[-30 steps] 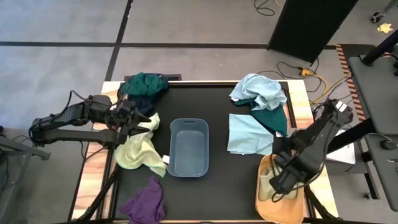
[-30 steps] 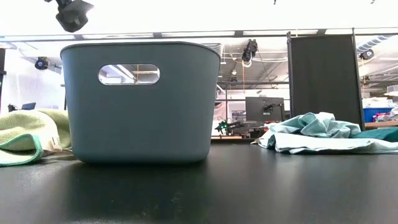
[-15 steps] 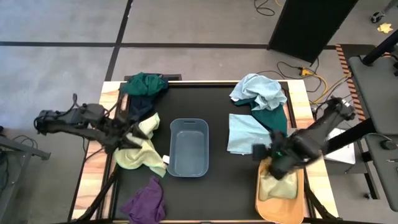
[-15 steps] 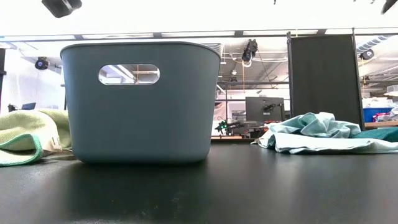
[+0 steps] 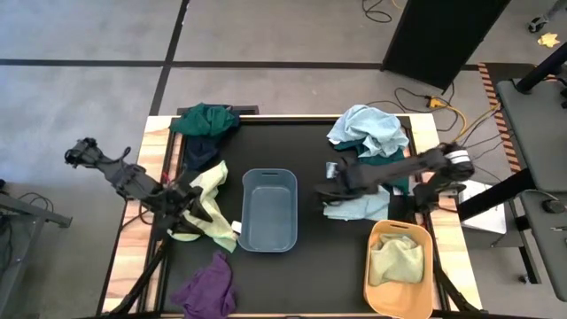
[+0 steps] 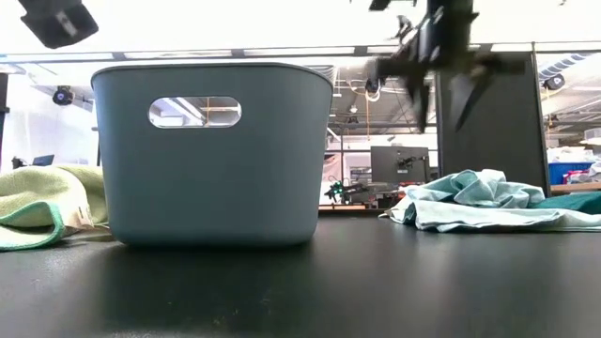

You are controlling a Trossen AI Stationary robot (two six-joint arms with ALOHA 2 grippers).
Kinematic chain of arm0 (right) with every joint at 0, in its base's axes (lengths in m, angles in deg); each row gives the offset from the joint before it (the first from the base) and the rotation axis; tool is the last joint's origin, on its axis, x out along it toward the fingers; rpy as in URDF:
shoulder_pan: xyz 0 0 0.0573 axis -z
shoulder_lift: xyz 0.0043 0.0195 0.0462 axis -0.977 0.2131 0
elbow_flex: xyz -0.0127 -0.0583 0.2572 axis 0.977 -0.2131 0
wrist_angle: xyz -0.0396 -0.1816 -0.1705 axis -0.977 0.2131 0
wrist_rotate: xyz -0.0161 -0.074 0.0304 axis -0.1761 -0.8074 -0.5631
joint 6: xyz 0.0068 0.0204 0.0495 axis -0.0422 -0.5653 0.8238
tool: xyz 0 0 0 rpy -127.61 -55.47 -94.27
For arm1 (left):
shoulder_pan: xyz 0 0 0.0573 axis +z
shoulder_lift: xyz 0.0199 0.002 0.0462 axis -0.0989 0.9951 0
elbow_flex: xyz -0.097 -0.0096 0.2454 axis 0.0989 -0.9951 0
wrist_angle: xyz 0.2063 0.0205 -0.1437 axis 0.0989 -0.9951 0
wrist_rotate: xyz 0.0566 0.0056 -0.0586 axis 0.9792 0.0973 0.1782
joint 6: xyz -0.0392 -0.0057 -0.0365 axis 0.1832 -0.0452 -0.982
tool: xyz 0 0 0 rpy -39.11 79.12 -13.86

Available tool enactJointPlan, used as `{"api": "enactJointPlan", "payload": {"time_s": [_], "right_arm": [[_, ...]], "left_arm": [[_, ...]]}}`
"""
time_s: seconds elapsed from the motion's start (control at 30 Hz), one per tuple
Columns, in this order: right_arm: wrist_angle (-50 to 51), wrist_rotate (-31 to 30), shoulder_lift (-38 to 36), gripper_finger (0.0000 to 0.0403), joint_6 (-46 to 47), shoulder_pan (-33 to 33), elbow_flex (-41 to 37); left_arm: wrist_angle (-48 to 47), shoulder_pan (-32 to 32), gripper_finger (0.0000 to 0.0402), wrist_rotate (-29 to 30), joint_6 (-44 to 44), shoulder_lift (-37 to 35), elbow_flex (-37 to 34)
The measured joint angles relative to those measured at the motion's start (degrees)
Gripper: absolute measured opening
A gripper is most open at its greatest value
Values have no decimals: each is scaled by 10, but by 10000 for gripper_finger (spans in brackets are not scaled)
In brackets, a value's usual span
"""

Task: Sort microfiber towel by color & place in baskets
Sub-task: Put the bottom blue towel into the yellow bin

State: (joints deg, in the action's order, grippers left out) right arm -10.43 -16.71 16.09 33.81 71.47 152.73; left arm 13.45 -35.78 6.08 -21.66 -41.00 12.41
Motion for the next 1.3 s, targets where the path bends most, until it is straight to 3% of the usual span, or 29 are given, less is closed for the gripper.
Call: {"api": "enactJointPlan", "payload": {"time_s": [0.13, 0.33, 0.53, 0.83, 1.1, 1.3], "right_arm": [[-69, 27, 47, 230, -66, 60, -23], [-116, 86, 90, 269, -122, 121, -65], [-198, 138, 102, 266, -203, 139, -116], [-239, 192, 102, 184, -250, 137, -154], [-231, 211, 90, 28, -307, 136, -150], [-187, 199, 39, 11, -301, 136, -127]], "left_arm": [[-34, 0, 230, 1, -39, 0, -10], [-179, 0, 230, 1, -120, 0, -10], [-249, 0, 230, 35, -139, 0, -10], [-257, 1, 230, 77, -125, -2, -10], [-256, 1, 230, 77, -112, -2, -9], [-255, 1, 230, 77, -97, -4, -2]]}}
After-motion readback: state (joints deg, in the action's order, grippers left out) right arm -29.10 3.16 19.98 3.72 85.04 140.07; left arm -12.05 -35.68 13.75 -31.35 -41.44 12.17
